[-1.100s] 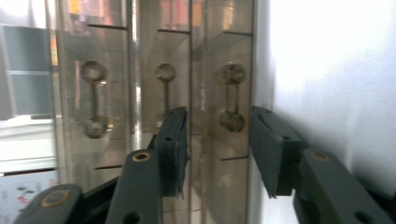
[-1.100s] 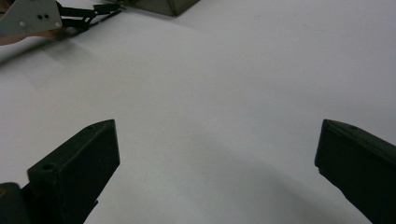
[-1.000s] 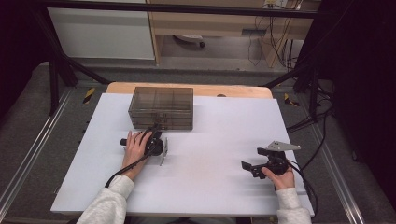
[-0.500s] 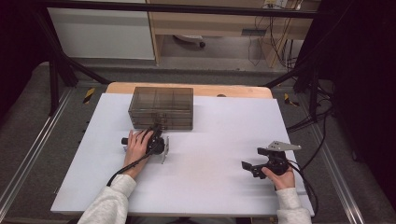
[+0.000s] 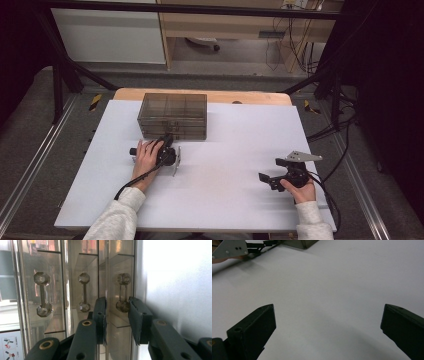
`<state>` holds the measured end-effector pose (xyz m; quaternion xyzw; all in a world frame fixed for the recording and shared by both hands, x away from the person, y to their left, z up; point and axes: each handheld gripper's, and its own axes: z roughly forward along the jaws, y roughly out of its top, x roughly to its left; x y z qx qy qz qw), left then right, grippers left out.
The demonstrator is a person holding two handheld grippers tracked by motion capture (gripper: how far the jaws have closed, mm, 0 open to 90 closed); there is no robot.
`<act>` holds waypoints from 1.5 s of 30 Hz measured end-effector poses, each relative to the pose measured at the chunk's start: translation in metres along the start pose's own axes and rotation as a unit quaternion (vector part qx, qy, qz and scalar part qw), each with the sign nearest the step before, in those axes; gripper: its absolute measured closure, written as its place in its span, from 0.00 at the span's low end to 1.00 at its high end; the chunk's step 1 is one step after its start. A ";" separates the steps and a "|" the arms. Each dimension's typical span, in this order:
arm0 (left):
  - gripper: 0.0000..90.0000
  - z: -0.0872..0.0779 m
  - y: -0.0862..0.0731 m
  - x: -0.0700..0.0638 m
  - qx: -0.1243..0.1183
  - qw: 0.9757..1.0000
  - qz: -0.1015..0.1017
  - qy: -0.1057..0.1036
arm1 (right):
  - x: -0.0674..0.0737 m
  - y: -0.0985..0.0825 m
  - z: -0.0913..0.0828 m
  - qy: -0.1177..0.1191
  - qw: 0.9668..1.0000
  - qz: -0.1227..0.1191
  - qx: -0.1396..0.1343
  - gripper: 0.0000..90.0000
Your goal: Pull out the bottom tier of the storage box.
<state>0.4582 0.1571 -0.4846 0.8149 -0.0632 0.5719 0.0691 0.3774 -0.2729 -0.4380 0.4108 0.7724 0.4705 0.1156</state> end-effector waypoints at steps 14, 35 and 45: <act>0.76 -0.006 0.000 -0.003 -0.002 1.000 0.002 0.002 | 0.000 0.000 0.000 0.000 1.000 0.001 0.000 0.01; 0.76 -0.014 0.000 -0.006 -0.008 1.000 0.002 0.002 | 0.000 0.000 0.000 0.000 1.000 0.000 0.001 0.01; 0.76 -0.016 0.000 -0.007 -0.011 1.000 0.003 0.002 | 0.000 0.000 0.000 0.000 1.000 0.000 0.002 0.01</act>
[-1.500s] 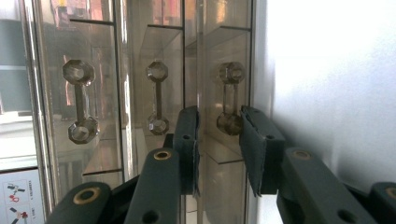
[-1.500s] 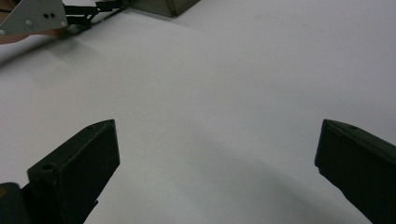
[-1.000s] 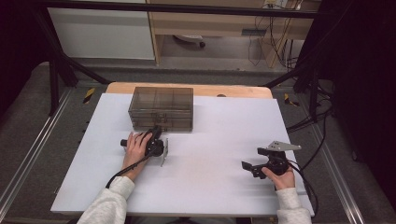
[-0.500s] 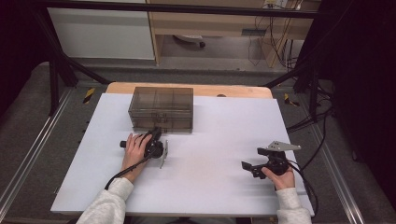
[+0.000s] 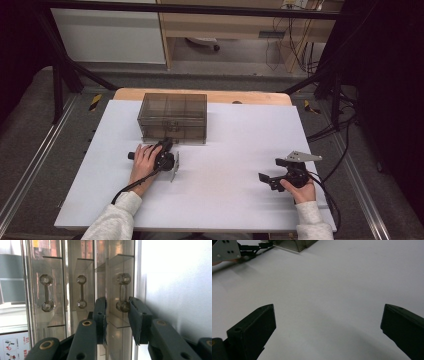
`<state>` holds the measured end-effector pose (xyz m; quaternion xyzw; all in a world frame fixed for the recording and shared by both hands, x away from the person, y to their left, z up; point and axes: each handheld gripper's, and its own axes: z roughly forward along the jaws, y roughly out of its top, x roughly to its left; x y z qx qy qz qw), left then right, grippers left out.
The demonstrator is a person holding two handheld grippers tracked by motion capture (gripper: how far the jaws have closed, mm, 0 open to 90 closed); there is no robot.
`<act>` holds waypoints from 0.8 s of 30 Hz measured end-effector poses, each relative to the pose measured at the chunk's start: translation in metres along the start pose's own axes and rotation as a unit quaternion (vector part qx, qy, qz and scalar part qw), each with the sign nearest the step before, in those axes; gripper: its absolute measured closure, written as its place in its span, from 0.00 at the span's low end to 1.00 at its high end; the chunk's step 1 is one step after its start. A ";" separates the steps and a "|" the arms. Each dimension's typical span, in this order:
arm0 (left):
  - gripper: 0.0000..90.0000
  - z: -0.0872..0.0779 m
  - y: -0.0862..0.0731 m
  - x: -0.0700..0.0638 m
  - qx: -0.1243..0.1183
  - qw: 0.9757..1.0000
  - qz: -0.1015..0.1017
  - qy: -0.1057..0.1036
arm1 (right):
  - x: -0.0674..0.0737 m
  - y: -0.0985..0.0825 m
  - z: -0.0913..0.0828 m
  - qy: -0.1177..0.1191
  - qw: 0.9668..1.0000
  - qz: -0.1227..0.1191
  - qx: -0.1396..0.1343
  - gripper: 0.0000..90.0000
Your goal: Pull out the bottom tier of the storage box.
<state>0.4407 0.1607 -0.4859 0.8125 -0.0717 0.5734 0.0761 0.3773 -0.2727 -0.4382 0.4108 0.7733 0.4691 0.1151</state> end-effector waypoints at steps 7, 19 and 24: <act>0.75 -0.001 0.000 -0.001 -0.003 1.000 -0.002 0.000 | 0.000 0.000 0.000 0.000 1.000 0.000 0.001 0.01; 0.76 -0.005 0.000 -0.002 -0.005 1.000 -0.002 -0.001 | 0.000 0.000 0.000 -0.001 1.000 -0.001 0.001 0.01; 0.75 -0.006 0.000 -0.003 -0.006 1.000 -0.002 -0.001 | 0.000 0.000 0.000 -0.001 1.000 -0.002 0.001 0.01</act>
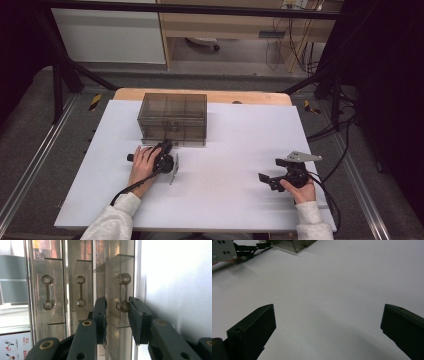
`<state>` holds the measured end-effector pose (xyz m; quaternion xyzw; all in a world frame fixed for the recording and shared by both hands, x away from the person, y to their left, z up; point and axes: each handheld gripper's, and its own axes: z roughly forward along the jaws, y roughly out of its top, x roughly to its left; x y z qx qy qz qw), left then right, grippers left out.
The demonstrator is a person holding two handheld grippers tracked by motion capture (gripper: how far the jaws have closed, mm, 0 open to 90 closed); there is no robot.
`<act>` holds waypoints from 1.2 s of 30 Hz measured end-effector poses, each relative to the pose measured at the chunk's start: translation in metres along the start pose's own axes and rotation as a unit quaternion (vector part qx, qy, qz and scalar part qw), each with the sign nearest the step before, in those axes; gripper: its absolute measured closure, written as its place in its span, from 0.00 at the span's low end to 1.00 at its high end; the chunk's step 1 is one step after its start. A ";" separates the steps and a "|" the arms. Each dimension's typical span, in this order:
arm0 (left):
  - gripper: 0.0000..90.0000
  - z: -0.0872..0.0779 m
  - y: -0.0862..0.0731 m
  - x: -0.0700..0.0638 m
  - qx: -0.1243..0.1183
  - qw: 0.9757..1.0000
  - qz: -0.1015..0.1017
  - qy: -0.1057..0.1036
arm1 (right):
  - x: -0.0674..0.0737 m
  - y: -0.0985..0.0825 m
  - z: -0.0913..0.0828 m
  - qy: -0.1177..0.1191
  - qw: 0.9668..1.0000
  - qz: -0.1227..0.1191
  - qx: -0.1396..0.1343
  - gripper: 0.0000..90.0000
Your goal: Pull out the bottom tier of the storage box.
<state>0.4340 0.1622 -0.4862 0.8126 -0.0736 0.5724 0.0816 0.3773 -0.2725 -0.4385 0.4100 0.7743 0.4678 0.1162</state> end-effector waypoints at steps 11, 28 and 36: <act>0.76 -0.003 0.001 -0.001 0.001 1.000 -0.001 0.000 | 0.000 0.000 0.000 0.000 1.000 0.000 0.001 0.01; 0.76 -0.008 0.002 -0.003 0.000 1.000 -0.001 -0.001 | 0.000 0.000 0.000 0.000 1.000 0.000 0.000 0.01; 0.75 -0.011 0.003 -0.004 0.001 1.000 0.000 -0.001 | 0.000 0.000 0.000 0.000 1.000 -0.001 0.001 0.01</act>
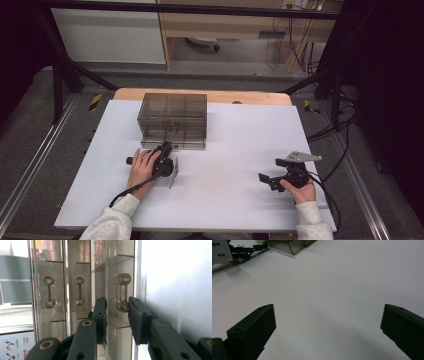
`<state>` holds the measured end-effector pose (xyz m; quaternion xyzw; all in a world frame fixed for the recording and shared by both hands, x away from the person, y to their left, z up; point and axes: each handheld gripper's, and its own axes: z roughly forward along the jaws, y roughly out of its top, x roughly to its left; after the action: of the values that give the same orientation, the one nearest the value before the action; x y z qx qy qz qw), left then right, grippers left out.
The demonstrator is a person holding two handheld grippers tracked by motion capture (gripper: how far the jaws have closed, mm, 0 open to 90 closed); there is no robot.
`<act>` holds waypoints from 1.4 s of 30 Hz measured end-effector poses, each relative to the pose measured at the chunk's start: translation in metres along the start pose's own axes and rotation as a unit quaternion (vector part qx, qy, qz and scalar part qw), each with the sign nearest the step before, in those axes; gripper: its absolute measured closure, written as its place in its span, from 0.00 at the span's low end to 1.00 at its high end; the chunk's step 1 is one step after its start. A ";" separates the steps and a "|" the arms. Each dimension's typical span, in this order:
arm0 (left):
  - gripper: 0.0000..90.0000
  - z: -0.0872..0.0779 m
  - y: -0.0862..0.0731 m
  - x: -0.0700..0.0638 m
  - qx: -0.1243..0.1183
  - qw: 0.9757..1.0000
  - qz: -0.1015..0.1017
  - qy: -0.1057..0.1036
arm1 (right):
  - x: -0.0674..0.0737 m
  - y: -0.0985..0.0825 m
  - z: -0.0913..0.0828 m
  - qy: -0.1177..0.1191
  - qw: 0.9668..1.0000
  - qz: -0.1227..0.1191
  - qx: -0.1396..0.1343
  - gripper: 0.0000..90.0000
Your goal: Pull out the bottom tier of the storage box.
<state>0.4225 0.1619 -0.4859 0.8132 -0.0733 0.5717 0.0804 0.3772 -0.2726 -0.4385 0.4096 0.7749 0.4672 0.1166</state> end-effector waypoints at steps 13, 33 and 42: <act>0.76 -0.004 0.001 -0.001 0.001 1.000 0.000 -0.001 | 0.000 0.000 0.000 0.000 1.000 0.000 0.000 0.01; 0.76 -0.011 0.003 -0.003 -0.001 1.000 -0.002 -0.002 | 0.000 0.000 -0.001 -0.001 1.000 0.000 -0.001 0.01; 0.76 -0.014 0.004 -0.005 0.000 1.000 -0.001 -0.002 | 0.000 0.000 -0.001 0.000 1.000 0.000 -0.001 0.01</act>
<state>0.4078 0.1614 -0.4855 0.8147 -0.0728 0.5696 0.0811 0.3767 -0.2728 -0.4380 0.4094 0.7743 0.4681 0.1176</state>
